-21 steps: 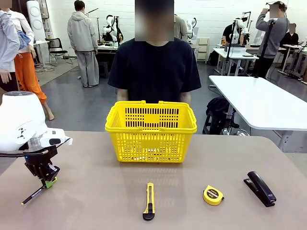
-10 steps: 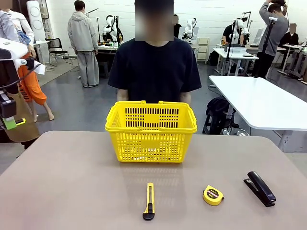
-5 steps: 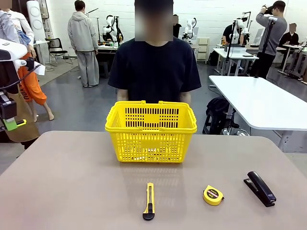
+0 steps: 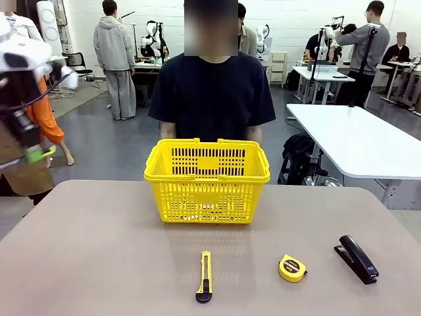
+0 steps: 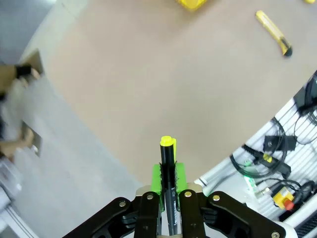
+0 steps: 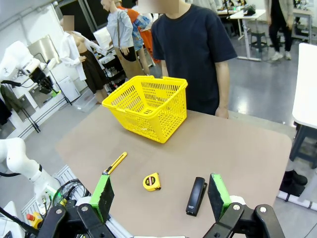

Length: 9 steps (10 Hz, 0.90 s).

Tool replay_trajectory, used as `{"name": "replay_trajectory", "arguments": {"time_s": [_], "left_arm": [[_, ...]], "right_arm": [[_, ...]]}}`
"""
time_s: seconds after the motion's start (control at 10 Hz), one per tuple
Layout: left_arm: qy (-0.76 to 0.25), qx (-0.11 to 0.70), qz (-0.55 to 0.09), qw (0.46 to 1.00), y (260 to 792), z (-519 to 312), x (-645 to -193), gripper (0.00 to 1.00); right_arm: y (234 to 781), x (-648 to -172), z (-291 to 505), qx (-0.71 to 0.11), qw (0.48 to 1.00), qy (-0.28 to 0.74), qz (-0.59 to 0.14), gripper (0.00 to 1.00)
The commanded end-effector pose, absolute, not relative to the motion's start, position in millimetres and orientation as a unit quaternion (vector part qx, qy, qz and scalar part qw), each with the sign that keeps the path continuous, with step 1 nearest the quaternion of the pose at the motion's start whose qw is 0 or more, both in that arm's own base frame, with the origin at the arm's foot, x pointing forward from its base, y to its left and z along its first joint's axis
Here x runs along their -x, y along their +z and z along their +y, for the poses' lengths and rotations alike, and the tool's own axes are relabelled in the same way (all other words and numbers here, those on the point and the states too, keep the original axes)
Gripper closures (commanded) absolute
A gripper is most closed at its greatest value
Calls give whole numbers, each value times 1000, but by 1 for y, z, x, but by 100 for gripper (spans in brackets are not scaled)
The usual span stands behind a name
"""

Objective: Place the items the person wants into the basket.
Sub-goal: Pick up the item the person points to and place it in the Market Basket.

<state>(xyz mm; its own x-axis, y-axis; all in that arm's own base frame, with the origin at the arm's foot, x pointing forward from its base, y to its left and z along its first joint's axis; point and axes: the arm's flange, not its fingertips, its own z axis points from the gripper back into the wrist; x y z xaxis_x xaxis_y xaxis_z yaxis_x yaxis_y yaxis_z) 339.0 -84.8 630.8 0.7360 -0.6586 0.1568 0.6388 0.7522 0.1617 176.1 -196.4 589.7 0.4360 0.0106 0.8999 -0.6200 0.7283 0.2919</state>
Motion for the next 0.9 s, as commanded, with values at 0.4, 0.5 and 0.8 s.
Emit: {"name": "replay_trajectory", "arguments": {"time_s": [0.4,0.5,0.8], "left_arm": [[-485,-72,-150,859,655,-256,-453,88],[-499,-70,-148,851,652,-273,-476,88],[-519,-43,-137,843,631,-306,-528,88]], "right_arm": [[590,-178,-195,-315,782,203,-499,0],[590,-178,-195,-315,782,203,-499,0],[590,-178,-195,-315,782,203,-499,0]]}}
